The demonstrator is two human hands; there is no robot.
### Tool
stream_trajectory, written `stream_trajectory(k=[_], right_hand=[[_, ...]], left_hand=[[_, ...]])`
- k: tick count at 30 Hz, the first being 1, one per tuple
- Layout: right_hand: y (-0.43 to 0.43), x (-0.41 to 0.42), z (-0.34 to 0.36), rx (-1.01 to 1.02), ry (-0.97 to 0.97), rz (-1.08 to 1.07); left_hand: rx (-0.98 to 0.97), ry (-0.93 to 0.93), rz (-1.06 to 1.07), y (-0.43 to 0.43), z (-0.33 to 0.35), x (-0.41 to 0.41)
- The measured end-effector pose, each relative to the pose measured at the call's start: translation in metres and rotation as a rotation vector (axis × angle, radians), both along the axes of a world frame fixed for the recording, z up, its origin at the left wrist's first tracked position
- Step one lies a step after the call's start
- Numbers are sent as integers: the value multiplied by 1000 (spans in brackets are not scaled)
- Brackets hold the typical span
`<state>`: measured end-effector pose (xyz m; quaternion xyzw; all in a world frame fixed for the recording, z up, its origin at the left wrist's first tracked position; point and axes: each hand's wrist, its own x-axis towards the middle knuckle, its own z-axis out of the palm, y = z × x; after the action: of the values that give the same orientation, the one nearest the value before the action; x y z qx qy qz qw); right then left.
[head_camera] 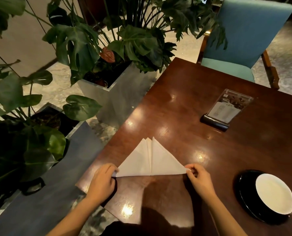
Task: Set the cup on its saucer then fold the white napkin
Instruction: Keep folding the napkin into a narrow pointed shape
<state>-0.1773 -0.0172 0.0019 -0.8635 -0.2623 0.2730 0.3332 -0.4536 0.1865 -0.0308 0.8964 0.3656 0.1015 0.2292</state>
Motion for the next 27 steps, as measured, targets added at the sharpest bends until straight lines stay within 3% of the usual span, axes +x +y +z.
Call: stream_trajectory(k=[3, 7, 13, 16, 20, 27], right_hand=[[16, 6, 1, -118, -113, 64], [59, 5, 7, -81, -243, 98], [128, -5, -5, -111, -215, 210], [138, -8, -14, -110, -166, 158], [137, -15, -19, 45, -103, 71], [141, -21, -21, 134, -89, 141]], left_hand=[[-32, 8, 29, 9, 14, 16], [-176, 4, 68, 29, 22, 68], [-364, 5, 148, 41, 19, 132], [-389, -45, 193, 43, 15, 142], [-421, -85, 153, 44, 8, 145], [-397, -96, 124, 47, 7, 149]])
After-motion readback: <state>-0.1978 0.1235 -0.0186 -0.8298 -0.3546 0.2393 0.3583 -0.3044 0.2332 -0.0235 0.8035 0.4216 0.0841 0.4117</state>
